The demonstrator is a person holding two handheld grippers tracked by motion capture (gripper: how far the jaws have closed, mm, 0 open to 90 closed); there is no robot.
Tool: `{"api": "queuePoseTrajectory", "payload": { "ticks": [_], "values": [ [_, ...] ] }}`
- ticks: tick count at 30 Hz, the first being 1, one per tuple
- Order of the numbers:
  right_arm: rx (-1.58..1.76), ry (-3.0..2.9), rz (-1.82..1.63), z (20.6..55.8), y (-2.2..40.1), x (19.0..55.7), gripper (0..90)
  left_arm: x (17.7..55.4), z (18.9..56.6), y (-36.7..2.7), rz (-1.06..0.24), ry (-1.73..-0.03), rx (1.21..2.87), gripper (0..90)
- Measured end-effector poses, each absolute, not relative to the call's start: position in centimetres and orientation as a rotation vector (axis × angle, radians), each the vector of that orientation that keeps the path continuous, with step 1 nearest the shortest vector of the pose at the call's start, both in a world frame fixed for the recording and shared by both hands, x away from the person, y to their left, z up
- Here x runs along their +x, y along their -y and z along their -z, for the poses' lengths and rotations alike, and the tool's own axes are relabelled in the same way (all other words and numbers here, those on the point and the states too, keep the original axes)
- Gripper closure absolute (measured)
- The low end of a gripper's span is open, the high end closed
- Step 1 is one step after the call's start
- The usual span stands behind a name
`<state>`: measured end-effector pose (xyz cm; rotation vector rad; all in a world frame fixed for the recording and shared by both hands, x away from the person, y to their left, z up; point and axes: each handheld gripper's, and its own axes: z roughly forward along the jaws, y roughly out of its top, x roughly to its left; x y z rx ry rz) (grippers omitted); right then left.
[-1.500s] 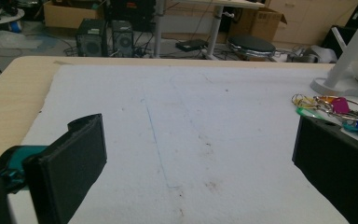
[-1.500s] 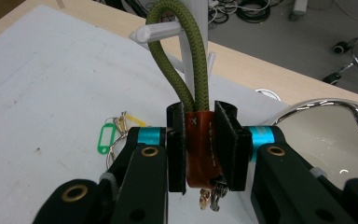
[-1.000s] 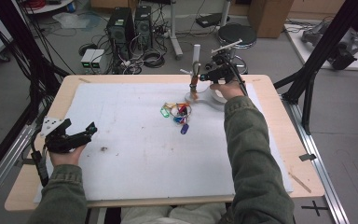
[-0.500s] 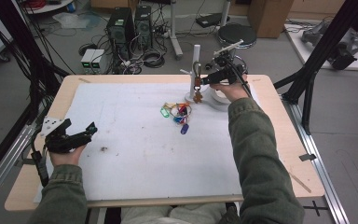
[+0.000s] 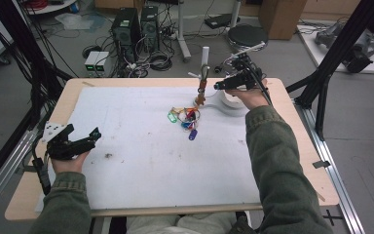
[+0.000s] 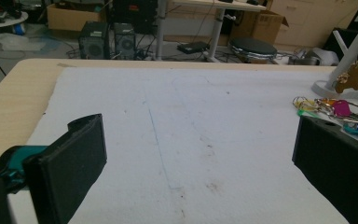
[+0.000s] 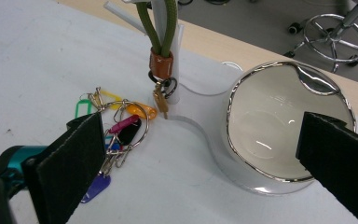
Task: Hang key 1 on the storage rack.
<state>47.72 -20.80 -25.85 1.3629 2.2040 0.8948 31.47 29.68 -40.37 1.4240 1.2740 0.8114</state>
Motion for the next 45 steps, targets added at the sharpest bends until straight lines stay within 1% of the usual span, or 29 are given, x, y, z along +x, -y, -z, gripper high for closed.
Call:
{"api": "queuePoseTrajectory", "payload": {
  "ticks": [7,15,24,33,45],
  "values": [
    [1.396,-2.182,-0.949,27.3,22.7,46.9,0.6,31.5,40.4,-29.6,-0.812,-1.273,1.424,3.2],
    [1.382,-2.182,-0.951,28.3,23.6,46.0,0.6,31.6,40.4,-29.6,-0.81,-1.276,1.426,3.2],
    [1.361,-2.182,-0.948,28.2,24.0,45.2,0.7,31.5,40.4,-29.6,-0.809,-1.277,1.426,3.2],
    [1.391,-2.151,-0.983,28.9,25.2,44.2,0.6,31.5,40.4,-29.6,-0.809,-1.278,1.43,3.2],
    [1.402,-2.158,-1.008,30.8,25.8,43.1,0.7,31.6,40.4,-29.6,-0.809,-1.278,1.43,3.2]
  ]
}}
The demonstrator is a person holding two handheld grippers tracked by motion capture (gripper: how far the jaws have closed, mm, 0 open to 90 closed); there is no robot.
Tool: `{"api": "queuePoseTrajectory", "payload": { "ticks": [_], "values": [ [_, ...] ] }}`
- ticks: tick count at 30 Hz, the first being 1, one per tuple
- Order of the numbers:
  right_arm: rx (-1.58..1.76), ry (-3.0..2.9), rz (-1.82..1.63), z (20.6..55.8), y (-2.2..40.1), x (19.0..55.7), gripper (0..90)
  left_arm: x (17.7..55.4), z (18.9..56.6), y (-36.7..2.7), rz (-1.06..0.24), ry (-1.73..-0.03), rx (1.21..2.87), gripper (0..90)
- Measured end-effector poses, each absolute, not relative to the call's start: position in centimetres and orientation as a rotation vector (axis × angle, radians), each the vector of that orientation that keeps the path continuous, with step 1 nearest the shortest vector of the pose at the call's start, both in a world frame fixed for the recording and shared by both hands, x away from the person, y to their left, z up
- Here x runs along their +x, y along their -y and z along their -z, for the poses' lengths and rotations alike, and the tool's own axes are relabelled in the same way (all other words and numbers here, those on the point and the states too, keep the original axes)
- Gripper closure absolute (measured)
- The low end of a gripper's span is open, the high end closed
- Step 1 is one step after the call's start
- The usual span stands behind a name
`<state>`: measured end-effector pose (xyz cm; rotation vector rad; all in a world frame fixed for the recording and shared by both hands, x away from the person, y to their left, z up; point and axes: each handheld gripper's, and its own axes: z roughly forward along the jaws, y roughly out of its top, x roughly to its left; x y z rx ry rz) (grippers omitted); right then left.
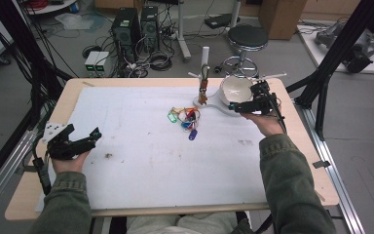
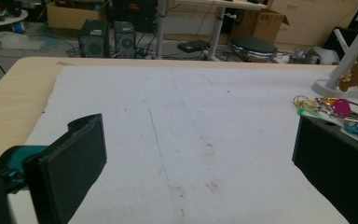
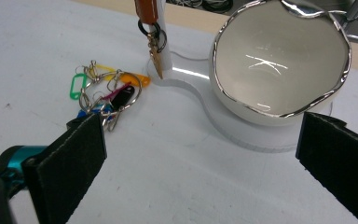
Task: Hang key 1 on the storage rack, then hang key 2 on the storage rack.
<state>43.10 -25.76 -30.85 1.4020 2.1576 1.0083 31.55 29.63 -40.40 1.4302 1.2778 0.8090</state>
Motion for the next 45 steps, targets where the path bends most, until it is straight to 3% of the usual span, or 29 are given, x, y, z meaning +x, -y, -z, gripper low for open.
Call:
{"api": "queuePoseTrajectory", "payload": {
  "ticks": [21,45],
  "values": [
    [1.403,-2.213,-1.001,35.5,24.7,43.3,0.6,31.6,40.4,-29.6,-0.803,-1.279,1.429,3.2],
    [1.33,-2.316,-0.98,37.1,20.6,45.1,0.7,31.6,40.4,-29.6,-0.802,-1.278,1.428,3.2]
  ]
}}
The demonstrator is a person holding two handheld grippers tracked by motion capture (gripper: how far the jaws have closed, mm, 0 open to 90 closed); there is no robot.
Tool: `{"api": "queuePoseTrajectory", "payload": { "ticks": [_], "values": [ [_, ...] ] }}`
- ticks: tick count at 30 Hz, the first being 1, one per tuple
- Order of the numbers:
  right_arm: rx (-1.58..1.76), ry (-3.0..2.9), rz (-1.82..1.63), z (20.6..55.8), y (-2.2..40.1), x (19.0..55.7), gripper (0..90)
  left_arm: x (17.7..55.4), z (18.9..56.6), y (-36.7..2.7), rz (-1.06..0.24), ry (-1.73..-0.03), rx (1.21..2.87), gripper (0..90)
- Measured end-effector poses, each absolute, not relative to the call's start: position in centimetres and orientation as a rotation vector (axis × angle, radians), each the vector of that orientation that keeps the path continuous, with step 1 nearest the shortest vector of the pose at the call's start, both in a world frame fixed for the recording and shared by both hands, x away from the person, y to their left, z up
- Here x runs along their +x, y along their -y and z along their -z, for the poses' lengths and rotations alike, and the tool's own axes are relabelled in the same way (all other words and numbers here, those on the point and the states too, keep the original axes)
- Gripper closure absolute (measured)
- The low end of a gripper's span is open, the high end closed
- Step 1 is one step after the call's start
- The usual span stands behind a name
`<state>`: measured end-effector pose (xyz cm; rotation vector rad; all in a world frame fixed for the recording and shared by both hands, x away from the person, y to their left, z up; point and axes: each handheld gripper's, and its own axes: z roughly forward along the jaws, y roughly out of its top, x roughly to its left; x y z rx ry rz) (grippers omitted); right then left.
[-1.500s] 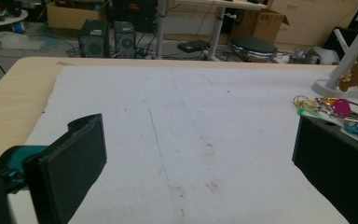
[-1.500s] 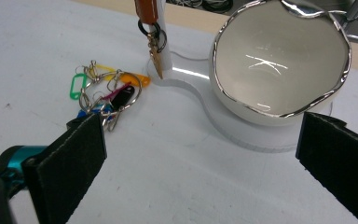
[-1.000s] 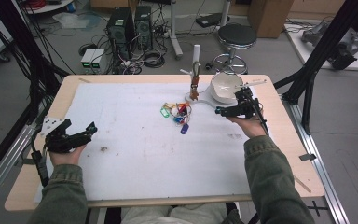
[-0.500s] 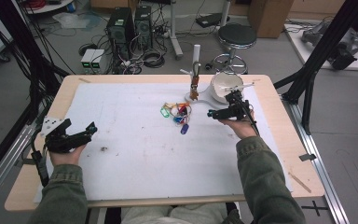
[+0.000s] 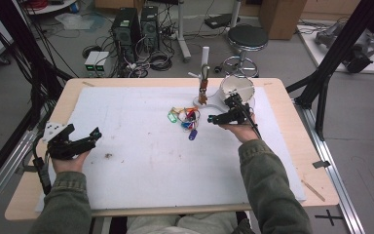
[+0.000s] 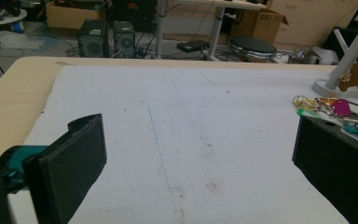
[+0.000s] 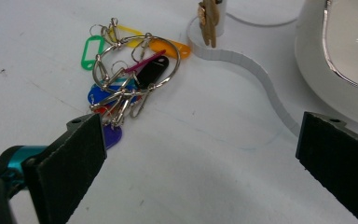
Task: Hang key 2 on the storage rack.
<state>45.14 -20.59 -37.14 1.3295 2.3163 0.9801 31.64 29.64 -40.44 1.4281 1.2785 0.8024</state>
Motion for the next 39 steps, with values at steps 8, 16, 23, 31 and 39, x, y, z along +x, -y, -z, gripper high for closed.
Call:
{"api": "queuePoseTrajectory", "payload": {
  "ticks": [8,16,23,31,39],
  "values": [
    [1.289,-2.361,-0.984,37.2,19.0,45.8,0.7,31.7,40.5,-29.7,-0.801,-1.276,1.427,3.2],
    [1.24,-2.412,-0.967,37.4,17.4,46.6,0.7,31.7,40.5,-29.7,-0.801,-1.277,1.424,3.2],
    [1.226,-2.423,-0.98,37.5,16.2,47.2,1.2,31.8,40.5,-29.7,-0.798,-1.276,1.424,3.2],
    [1.275,-2.423,-0.928,39.0,15.5,48.2,1.2,31.8,40.5,-29.7,-0.793,-1.274,1.429,3.2],
    [1.299,-2.41,-0.9,40.0,14.9,49.1,4.7,31.8,40.5,-29.7,-0.792,-1.274,1.427,3.2]
  ]
}}
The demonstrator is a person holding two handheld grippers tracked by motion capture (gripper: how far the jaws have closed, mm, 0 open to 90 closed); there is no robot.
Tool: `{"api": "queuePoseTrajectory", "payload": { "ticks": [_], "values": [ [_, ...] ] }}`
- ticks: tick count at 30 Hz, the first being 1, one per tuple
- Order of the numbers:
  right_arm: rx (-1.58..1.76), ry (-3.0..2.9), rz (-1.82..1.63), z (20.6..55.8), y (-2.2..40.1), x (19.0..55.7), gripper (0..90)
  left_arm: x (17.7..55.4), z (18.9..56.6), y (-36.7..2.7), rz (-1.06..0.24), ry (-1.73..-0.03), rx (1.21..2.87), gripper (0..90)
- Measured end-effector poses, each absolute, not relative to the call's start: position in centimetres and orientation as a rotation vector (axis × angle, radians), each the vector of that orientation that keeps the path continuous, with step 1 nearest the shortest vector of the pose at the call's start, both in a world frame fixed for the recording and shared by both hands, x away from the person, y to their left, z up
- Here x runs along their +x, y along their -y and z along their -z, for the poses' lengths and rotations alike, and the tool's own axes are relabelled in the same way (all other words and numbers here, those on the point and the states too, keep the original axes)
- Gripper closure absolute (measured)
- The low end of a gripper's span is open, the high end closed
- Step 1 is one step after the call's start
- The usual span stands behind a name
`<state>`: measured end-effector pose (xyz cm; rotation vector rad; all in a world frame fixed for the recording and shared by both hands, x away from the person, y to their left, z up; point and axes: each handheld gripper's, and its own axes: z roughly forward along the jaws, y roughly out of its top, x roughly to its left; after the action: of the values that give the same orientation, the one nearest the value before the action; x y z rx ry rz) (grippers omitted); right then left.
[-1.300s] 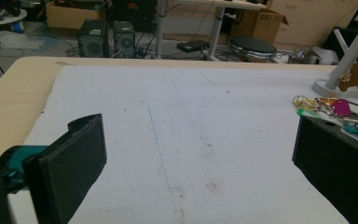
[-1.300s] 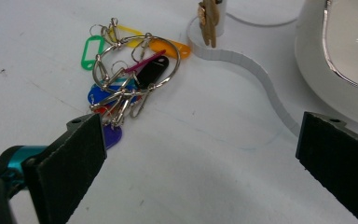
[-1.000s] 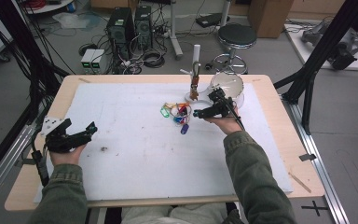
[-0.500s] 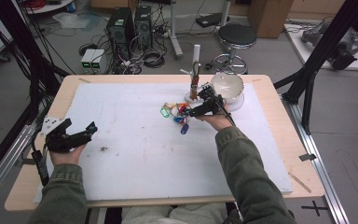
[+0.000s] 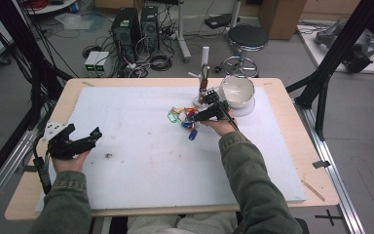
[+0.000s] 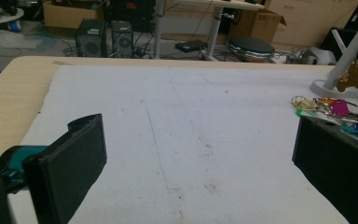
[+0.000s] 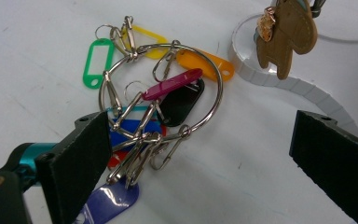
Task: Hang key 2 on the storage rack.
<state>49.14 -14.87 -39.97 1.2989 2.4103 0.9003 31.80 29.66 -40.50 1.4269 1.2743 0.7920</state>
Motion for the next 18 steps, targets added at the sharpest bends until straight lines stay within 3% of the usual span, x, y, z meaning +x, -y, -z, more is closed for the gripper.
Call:
{"api": "queuePoseTrajectory", "payload": {
  "ticks": [9,11,18],
  "values": [
    [1.369,-2.378,-0.879,40.7,14.5,50.1,7.3,31.8,40.5,-29.7,-0.791,-1.273,1.43,3.2],
    [1.381,-2.385,-0.873,41.0,14.3,50.2,14.4,31.8,40.5,-29.7,-0.791,-1.273,1.431,3.2],
    [1.464,-2.367,-0.894,41.7,14.0,50.6,22.3,31.8,40.5,-29.6,-0.793,-1.272,1.432,3.2]
  ]
}}
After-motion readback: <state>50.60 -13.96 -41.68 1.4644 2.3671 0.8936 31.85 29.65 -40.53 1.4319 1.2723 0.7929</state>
